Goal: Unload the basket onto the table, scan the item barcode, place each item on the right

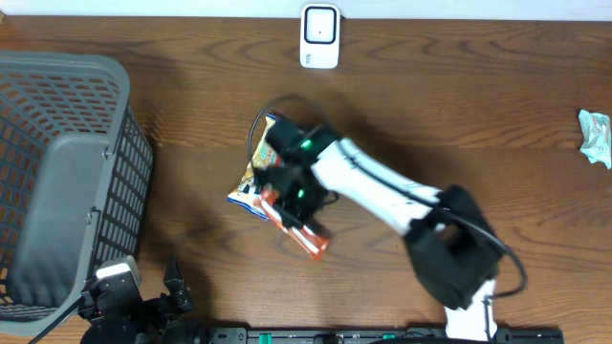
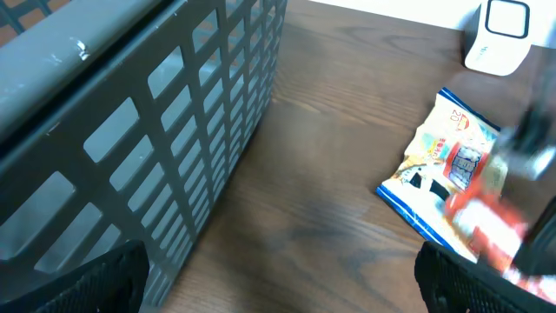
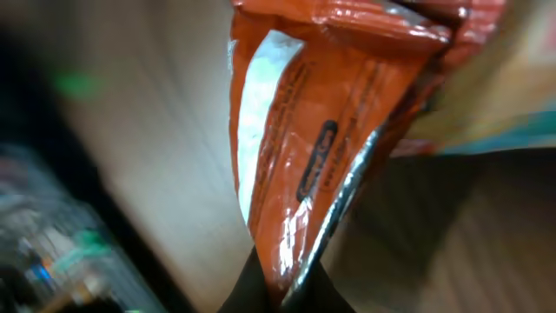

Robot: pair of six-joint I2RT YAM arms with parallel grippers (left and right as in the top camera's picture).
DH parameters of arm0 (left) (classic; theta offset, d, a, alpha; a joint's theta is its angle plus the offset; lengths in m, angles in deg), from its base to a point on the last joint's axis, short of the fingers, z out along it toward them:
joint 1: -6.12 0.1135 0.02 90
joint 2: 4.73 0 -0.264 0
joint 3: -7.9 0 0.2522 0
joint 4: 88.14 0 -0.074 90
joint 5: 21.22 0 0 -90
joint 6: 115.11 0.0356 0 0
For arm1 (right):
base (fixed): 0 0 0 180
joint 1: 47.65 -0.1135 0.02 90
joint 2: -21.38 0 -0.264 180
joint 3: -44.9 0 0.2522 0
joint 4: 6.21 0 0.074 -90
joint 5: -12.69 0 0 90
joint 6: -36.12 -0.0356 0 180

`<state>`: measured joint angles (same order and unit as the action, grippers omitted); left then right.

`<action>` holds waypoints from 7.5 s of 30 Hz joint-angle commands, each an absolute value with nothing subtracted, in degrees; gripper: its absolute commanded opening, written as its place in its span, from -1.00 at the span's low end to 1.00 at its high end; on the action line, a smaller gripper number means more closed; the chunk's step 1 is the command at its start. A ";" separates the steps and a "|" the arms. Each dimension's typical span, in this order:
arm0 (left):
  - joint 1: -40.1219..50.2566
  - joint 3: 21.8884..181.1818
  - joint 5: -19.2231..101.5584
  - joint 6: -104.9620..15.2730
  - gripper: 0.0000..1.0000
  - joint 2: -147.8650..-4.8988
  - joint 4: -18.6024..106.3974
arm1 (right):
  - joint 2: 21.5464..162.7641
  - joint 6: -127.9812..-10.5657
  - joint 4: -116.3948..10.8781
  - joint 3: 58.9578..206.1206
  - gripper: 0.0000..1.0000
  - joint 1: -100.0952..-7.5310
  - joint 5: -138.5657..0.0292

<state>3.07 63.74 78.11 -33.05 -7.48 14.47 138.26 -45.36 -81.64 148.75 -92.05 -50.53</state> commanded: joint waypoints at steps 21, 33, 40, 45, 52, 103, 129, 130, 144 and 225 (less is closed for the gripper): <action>3.26 64.03 78.26 -33.58 0.96 -7.37 14.58 | 112.08 -53.12 -81.53 150.36 -0.98 -81.60 -39.86; 3.26 64.03 78.26 -33.58 0.96 -7.37 14.58 | 112.10 -55.83 -81.45 150.36 -0.98 -73.60 -39.44; 3.26 64.03 78.26 -33.58 0.96 -7.37 14.58 | 112.10 -59.22 -77.49 150.36 -0.98 -71.57 -39.25; 3.26 64.03 78.26 -33.58 0.96 -7.37 14.58 | 112.41 -53.21 -69.75 150.36 -0.97 -71.00 -43.53; 3.26 64.03 78.26 -33.58 0.96 -7.37 14.58 | 117.21 -43.42 -52.68 149.34 -0.97 -71.99 -62.88; 3.26 64.03 78.26 -33.58 0.96 -7.37 14.58 | 163.03 -24.77 -59.28 180.35 0.34 -66.13 -69.13; 3.26 64.03 78.26 -33.58 0.96 -7.37 14.58 | 163.09 -13.54 -85.40 180.50 -0.89 -64.03 -60.56; 3.26 64.03 78.26 -33.58 0.95 -7.37 14.58 | 162.04 -13.56 -87.54 180.50 -0.82 -64.51 -60.25; 3.26 64.03 78.26 -33.58 0.95 -7.37 14.58 | 155.46 -19.83 -87.46 179.06 0.15 -67.55 -57.37; 3.26 64.03 78.26 -33.58 0.96 -7.37 14.58 | 177.23 -17.36 9.54 191.91 -0.98 -78.46 -124.12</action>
